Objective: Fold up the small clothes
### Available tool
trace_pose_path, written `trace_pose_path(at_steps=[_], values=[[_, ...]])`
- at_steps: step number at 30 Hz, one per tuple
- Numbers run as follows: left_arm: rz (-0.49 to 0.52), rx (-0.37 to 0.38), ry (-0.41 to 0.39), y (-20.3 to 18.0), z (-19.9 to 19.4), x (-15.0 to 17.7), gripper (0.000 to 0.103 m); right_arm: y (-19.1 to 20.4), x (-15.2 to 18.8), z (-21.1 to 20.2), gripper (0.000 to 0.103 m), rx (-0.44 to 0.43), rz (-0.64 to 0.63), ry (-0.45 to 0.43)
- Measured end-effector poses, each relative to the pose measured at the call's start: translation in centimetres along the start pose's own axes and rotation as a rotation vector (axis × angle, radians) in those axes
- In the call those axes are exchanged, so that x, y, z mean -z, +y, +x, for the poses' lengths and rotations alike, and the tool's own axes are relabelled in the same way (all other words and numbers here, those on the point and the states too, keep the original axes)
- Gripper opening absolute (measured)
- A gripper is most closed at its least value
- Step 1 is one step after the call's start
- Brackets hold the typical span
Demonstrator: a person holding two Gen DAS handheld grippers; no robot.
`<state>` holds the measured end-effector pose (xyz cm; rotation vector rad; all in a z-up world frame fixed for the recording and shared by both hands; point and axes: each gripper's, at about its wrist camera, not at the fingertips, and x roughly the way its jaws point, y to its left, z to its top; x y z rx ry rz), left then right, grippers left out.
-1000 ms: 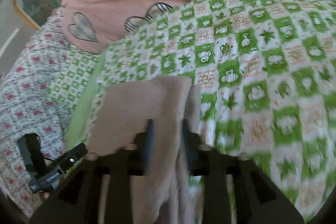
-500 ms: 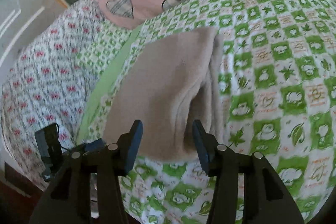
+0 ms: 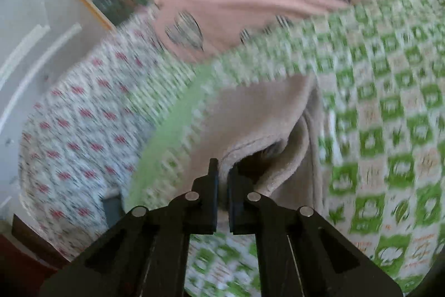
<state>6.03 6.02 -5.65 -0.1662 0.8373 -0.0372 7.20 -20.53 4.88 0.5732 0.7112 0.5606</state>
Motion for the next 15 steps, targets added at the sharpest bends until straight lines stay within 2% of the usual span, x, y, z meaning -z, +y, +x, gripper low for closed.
trace_pose_path(at_steps=[3, 5, 6, 7, 9, 10, 12, 15], values=[[-0.01, 0.013, 0.01, -0.2, 0.2, -0.2, 0.031, -0.9, 0.1, 0.3, 0.006, 0.016, 0.025, 0.012], [0.007, -0.012, 0.019, -0.6, 0.8, -0.2, 0.031, -1.5, 0.5, 0.8, 0.006, 0.024, 0.049, 0.03], [0.002, -0.02, 0.019, -0.5, 0.9, -0.3, 0.028, -1.7, 0.7, 0.9, 0.006, 0.021, 0.057, 0.031], [-0.015, -0.027, 0.009, -0.2, 0.7, -0.3, 0.017, -1.7, 0.6, 0.8, 0.006, 0.018, 0.057, 0.028], [-0.042, -0.021, -0.016, 0.4, 0.1, -0.4, 0.014, -1.5, 0.7, 0.4, 0.006, 0.032, 0.036, 0.027], [-0.043, -0.021, -0.034, 0.5, -0.4, -0.4, 0.012, -1.5, 0.9, 0.4, 0.006, 0.056, 0.017, 0.033], [-0.037, -0.024, -0.046, 0.3, -0.8, -0.2, 0.011, -2.0, 1.7, 1.0, 0.006, 0.164, -0.041, 0.066], [-0.06, -0.007, -0.013, 0.3, -0.4, 0.5, 0.01, -3.6, 3.4, 2.3, 0.006, 0.258, -0.062, 0.116]])
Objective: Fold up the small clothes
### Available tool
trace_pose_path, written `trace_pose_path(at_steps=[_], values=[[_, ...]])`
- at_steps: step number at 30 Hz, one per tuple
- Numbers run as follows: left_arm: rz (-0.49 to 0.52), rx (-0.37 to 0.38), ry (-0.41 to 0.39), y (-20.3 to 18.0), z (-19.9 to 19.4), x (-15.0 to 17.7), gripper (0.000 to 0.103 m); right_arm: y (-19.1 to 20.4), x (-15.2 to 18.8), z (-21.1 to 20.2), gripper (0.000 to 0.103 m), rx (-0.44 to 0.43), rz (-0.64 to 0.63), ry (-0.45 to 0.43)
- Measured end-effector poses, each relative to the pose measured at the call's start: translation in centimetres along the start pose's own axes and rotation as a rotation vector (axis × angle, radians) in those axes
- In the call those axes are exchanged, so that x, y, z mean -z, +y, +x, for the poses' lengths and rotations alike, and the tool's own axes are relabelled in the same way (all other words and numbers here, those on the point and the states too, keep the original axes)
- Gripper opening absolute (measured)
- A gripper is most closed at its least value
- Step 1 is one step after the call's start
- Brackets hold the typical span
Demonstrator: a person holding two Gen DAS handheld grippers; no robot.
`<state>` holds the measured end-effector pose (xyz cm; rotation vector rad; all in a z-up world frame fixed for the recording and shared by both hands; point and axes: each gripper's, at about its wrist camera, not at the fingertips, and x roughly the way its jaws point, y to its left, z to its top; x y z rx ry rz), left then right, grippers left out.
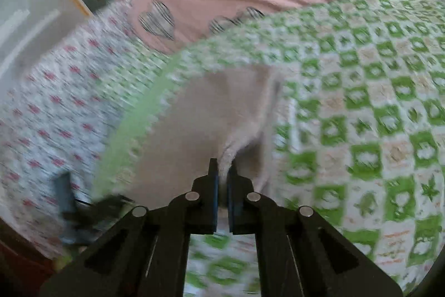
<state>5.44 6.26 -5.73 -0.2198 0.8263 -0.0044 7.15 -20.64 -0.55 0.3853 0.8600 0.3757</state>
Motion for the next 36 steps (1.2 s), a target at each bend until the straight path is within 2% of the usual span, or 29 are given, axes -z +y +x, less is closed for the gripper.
trace_pose_path(at_steps=[6, 17, 19, 20, 24, 27, 30, 36], values=[[-0.057, 0.043, 0.053, 1.0, 1.0, 0.6, 0.01, -2.2, 2.8, 3.0, 0.006, 0.101, -0.006, 0.098], [-0.075, 0.072, 0.082, 1.2, 1.7, 1.5, 0.01, -2.6, 2.8, 3.6, 0.007, 0.171, 0.003, 0.123], [-0.068, 0.082, 0.09, 1.2, 1.5, 1.4, 0.01, -2.6, 2.8, 3.4, 0.013, 0.177, 0.014, 0.116], [-0.063, 0.087, 0.095, 1.2, 1.4, 1.5, 0.011, -2.8, 2.8, 3.4, 0.02, 0.184, 0.025, 0.117], [-0.032, 0.124, 0.114, 1.4, -0.3, 1.7, 0.013, -3.1, 2.6, 2.1, 0.023, 0.156, 0.076, 0.113], [-0.024, 0.149, 0.107, 1.9, -1.8, 1.9, 0.013, -2.8, 2.1, 0.9, 0.025, 0.18, 0.077, 0.092], [-0.03, 0.178, 0.074, 2.4, -3.4, 1.4, 0.017, -2.9, 1.3, 0.0, 0.026, 0.203, 0.09, 0.063], [-0.042, 0.221, 0.005, 2.1, -3.5, -2.5, 0.024, -1.3, -1.1, 0.0, 0.026, 0.136, 0.092, 0.016]])
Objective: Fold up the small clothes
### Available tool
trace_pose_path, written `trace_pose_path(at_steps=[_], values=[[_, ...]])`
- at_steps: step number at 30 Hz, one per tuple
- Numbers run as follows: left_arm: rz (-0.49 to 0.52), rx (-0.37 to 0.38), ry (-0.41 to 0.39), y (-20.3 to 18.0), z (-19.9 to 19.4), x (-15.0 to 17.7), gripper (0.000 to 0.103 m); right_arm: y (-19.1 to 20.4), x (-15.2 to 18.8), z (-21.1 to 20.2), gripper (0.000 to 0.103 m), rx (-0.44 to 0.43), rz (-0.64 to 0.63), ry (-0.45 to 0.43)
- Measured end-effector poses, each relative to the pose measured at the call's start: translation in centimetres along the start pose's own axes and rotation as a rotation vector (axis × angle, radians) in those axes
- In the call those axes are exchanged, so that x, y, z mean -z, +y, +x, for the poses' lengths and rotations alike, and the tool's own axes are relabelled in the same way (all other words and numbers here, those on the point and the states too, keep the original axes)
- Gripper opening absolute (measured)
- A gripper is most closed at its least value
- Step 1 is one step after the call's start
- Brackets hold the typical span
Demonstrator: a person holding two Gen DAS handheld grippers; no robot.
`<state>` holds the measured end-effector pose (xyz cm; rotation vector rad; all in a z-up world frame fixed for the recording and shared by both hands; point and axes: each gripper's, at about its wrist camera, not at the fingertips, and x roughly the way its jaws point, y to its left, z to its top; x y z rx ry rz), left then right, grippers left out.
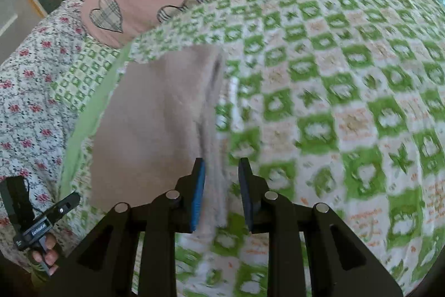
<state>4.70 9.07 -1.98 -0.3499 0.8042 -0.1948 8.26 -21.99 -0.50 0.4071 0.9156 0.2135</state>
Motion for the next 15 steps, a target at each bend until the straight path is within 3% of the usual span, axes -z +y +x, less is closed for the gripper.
trace_pose_path(at_steps=[2, 5, 13, 14, 15], values=[[0.004, 0.02, -0.02, -0.3, 0.4, -1.5, 0.026, 1.0, -0.9, 0.4, 0.029, -0.032, -0.015, -0.003], [0.025, 0.033, -0.041, -1.0, 1.2, -3.1, 0.03, 1.9, -2.2, 1.7, 0.051, -0.032, -0.019, -0.014], [0.043, 0.085, -0.025, -1.6, 3.3, -4.4, 0.03, -0.3, -5.1, 7.0, 0.052, -0.146, 0.117, 0.078], [0.04, 0.089, -0.019, -1.6, 3.6, -4.4, 0.03, -0.5, -5.3, 7.8, 0.047, -0.168, 0.126, 0.099], [0.037, 0.093, -0.015, -1.6, 3.8, -4.5, 0.03, -0.3, -5.5, 8.7, 0.019, -0.166, 0.117, 0.124]])
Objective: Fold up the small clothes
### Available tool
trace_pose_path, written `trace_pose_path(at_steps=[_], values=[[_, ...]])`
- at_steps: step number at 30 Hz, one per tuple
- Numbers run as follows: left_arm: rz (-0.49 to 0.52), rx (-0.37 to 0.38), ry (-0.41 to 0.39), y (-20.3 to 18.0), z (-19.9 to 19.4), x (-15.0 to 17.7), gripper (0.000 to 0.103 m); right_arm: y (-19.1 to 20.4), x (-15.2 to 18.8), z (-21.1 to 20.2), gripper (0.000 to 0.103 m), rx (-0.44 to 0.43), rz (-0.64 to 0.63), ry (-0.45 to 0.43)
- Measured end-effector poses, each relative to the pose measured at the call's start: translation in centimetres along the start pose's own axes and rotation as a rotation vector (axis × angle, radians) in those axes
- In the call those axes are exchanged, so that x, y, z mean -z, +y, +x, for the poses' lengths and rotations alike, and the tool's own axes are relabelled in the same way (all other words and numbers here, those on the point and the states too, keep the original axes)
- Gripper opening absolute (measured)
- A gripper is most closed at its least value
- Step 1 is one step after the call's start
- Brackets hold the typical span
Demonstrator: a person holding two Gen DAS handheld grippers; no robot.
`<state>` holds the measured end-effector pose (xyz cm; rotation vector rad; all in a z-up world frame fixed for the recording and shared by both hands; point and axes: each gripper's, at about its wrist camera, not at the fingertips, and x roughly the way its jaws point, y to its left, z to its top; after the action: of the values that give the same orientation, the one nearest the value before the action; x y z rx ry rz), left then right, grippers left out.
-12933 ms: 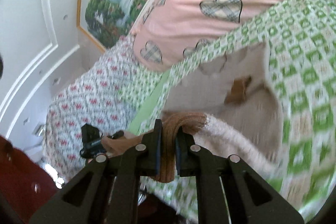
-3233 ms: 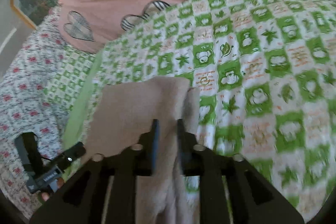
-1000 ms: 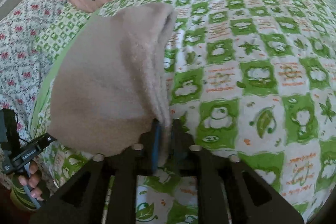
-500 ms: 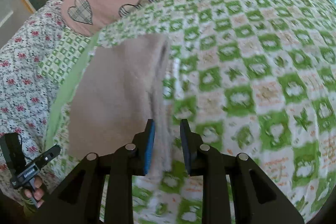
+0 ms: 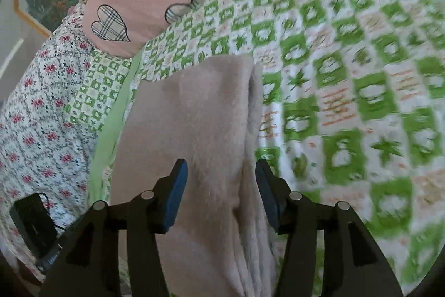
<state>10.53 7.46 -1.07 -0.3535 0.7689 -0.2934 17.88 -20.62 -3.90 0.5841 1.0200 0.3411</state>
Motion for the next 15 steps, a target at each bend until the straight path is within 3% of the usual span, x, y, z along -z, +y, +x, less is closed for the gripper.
trace_pose_path(at_steps=[6, 8, 10, 15], values=[[0.015, 0.021, -0.005, -0.3, 1.0, -0.9, 0.03, 2.8, -1.2, -0.6, 0.013, 0.139, -0.162, -0.067], [0.009, 0.023, -0.001, -0.3, 1.4, -1.0, 0.03, 1.9, -1.4, 0.5, 0.014, 0.16, -0.145, -0.032], [0.009, 0.025, 0.0, -0.5, 1.4, -1.0, 0.03, 1.2, -1.3, 0.6, 0.021, 0.169, -0.118, -0.027], [0.035, 0.043, 0.003, -1.1, 1.6, -1.1, 0.03, 3.2, -0.2, -3.1, 0.024, 0.161, -0.147, -0.16]])
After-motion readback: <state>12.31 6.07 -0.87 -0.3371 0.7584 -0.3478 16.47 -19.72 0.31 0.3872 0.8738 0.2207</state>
